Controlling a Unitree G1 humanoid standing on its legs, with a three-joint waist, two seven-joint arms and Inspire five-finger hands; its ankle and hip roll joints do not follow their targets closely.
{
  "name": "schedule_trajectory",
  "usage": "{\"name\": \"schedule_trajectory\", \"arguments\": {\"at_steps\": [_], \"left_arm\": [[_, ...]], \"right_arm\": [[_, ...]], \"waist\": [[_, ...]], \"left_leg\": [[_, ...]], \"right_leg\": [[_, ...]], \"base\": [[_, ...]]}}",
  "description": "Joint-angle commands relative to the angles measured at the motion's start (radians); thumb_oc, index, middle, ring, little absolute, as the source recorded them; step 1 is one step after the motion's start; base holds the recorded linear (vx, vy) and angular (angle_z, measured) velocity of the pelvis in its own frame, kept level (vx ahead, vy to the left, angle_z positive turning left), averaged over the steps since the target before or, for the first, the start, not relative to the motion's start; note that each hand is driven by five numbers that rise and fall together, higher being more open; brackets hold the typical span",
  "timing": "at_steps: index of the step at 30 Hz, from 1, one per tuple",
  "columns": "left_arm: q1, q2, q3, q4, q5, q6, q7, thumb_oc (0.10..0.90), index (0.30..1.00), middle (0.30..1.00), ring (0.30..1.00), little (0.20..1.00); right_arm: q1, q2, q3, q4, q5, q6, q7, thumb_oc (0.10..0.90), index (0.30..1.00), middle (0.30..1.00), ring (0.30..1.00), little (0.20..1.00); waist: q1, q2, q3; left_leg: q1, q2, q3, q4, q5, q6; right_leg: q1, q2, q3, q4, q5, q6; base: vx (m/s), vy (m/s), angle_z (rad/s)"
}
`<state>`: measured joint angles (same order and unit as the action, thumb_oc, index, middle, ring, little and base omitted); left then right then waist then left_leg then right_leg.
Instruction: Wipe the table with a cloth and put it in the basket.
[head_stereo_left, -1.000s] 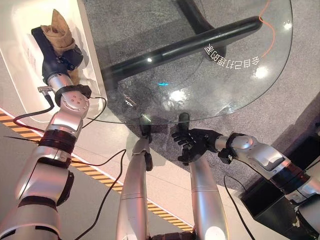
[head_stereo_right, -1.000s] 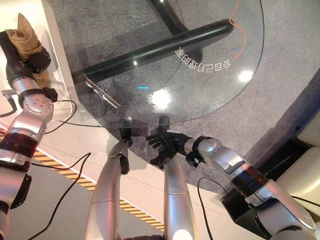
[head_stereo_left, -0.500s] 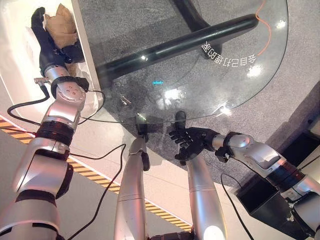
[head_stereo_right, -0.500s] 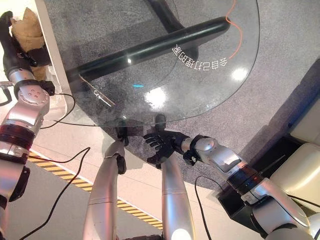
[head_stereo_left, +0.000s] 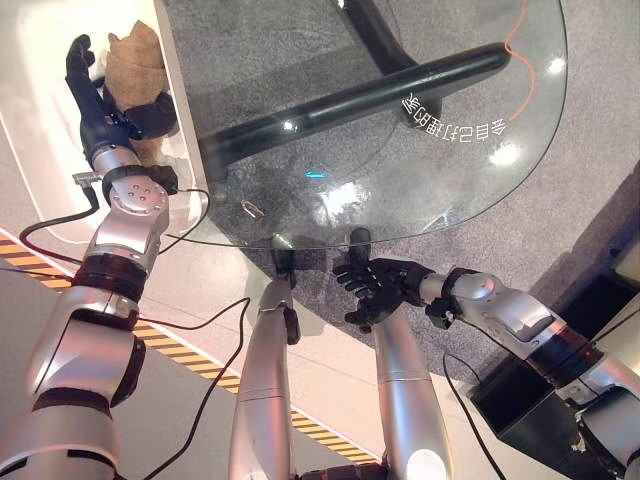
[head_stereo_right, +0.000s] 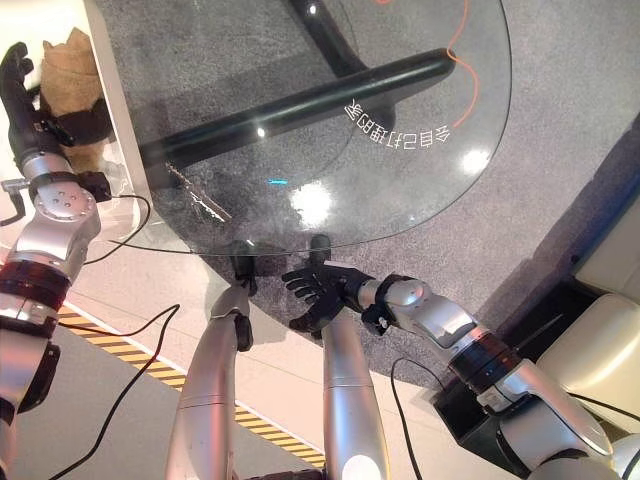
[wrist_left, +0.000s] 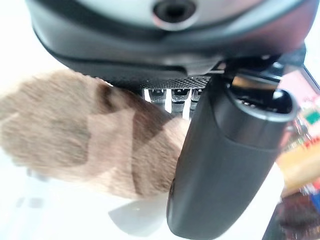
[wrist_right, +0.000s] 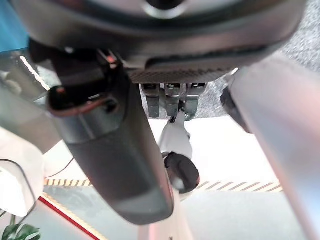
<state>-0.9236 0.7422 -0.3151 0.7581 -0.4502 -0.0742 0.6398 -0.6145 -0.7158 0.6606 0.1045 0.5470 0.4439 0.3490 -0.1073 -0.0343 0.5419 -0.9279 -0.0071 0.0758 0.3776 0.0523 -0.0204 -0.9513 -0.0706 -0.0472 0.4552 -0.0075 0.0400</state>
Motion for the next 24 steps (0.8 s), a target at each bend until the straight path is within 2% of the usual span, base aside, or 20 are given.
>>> {"name": "schedule_trajectory", "arguments": {"at_steps": [1, 7, 13, 14, 17, 18, 24], "left_arm": [[0.098, 0.060, 0.114, 0.000, -0.018, -0.054, 0.025, 0.800, 0.900, 0.900, 0.900, 0.900], [0.171, 0.063, 0.157, -0.048, -0.030, -0.101, 0.018, 0.800, 0.900, 0.900, 0.900, 0.900], [0.299, 0.022, 0.220, -0.144, 0.018, -0.159, 0.027, 0.800, 0.900, 0.900, 0.900, 0.900], [0.364, -0.003, 0.248, -0.187, 0.058, -0.191, 0.025, 0.800, 0.900, 0.900, 0.900, 0.900], [0.461, -0.052, 0.283, -0.255, 0.090, -0.232, 0.001, 0.800, 0.900, 0.900, 0.900, 0.900], [0.461, -0.052, 0.283, -0.255, 0.090, -0.232, 0.001, 0.800, 0.900, 0.900, 0.900, 0.900], [0.649, -0.151, 0.289, -0.419, 0.165, -0.250, -0.101, 0.800, 0.900, 0.900, 0.900, 0.900]], "right_arm": [[0.123, 0.021, -0.028, -0.106, 0.001, -0.024, 0.013, 0.800, 0.900, 0.900, 0.900, 0.900], [0.173, 0.032, -0.050, -0.103, -0.010, -0.032, -0.004, 0.800, 0.900, 0.900, 0.900, 0.900], [0.251, 0.072, -0.081, -0.068, -0.045, -0.060, -0.034, 0.800, 0.900, 0.900, 0.900, 0.900], [0.290, 0.085, -0.101, -0.036, -0.062, -0.090, -0.035, 0.800, 0.900, 0.900, 0.900, 0.900], [0.341, 0.110, -0.133, 0.029, -0.072, -0.145, -0.041, 0.800, 0.900, 0.900, 0.900, 0.900], [0.341, 0.110, -0.133, 0.029, -0.072, -0.145, -0.041, 0.800, 0.900, 0.900, 0.900, 0.900], [0.444, 0.177, -0.218, 0.193, -0.100, -0.242, -0.043, 0.800, 0.900, 0.900, 0.900, 0.900]], "waist": [[0.046, 0.007, -0.022], [0.055, 0.016, -0.022], [0.070, 0.027, -0.022], [0.079, 0.031, -0.022], [0.093, 0.033, -0.022], [0.093, 0.033, -0.022], [0.119, 0.035, -0.024]], "left_leg": [[0.090, -0.082, 0.010, -0.011, -0.069, 0.005], [0.136, -0.088, 0.004, -0.028, -0.068, 0.004], [0.210, -0.094, -0.013, -0.049, -0.069, 0.000], [0.258, -0.096, -0.023, -0.063, -0.067, -0.003], [0.341, -0.096, -0.038, -0.093, -0.063, -0.010], [0.341, -0.096, -0.038, -0.093, -0.063, -0.010], [0.559, -0.089, -0.063, -0.193, -0.042, -0.023]], "right_leg": [[0.065, 0.050, -0.001, -0.079, 0.007, 0.029], [0.114, 0.046, -0.013, -0.091, -0.004, 0.022], [0.195, 0.045, -0.028, -0.103, -0.020, 0.017], [0.246, 0.040, -0.036, -0.117, -0.026, 0.016], [0.336, 0.036, -0.049, -0.145, -0.035, 0.014], [0.336, 0.036, -0.049, -0.145, -0.035, 0.014], [0.572, 0.024, -0.078, -0.227, -0.045, 0.013]], "base": [[-0.02, -0.062, 0.00], [-0.03, -0.061, 0.01], [-0.05, -0.097, 0.03], [-0.05, -0.100, 0.03], [-0.07, -0.124, 0.01], [-0.07, -0.131, 0.04], [-0.06, -0.130, 0.03]]}}
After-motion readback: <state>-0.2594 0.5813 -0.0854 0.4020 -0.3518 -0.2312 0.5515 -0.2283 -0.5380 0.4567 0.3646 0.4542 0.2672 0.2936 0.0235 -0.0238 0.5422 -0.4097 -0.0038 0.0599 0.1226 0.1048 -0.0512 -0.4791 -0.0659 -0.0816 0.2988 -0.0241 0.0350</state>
